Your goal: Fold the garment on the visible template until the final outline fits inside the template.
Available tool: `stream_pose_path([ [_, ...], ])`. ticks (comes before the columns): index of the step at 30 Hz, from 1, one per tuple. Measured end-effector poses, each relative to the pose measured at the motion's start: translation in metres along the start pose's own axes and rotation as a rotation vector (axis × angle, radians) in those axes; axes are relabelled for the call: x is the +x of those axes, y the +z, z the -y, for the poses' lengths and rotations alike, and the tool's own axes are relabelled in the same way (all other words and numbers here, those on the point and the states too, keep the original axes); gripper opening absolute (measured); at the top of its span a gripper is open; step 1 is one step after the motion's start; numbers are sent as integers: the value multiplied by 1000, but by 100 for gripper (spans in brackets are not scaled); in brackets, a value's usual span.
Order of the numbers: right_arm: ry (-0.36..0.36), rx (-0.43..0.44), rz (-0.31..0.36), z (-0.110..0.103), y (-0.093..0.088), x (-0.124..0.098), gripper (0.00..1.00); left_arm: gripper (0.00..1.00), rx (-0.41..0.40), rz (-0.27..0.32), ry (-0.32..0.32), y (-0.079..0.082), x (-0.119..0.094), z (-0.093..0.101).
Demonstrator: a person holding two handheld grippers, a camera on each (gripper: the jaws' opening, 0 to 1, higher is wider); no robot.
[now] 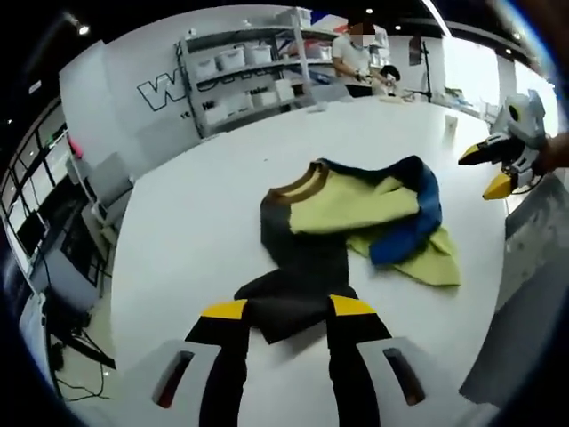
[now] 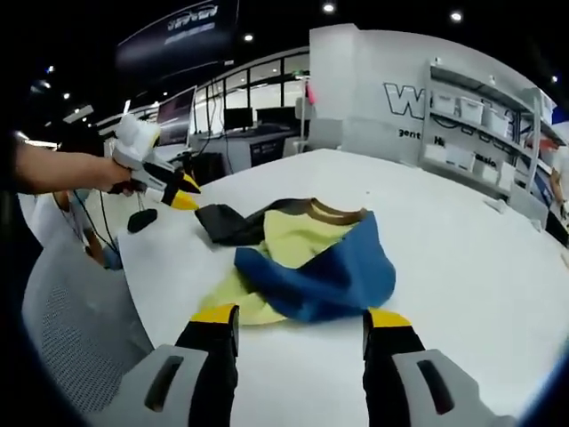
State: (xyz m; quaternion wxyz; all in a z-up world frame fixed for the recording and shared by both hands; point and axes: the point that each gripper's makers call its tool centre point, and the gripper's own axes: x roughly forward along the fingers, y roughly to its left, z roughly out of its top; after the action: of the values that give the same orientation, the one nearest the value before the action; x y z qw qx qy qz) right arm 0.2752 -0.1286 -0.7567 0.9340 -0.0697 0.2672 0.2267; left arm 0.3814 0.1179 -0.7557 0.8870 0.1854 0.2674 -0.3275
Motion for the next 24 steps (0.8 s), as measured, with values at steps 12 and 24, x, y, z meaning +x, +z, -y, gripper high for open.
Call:
stream_pose_path([
  [12,38,-40,21,-5,18,12,55,53,19,37,-40,15,-11,21],
  [24,106,-125,1,-18,24,28,53,69,33,52,-77,21,-21,40],
])
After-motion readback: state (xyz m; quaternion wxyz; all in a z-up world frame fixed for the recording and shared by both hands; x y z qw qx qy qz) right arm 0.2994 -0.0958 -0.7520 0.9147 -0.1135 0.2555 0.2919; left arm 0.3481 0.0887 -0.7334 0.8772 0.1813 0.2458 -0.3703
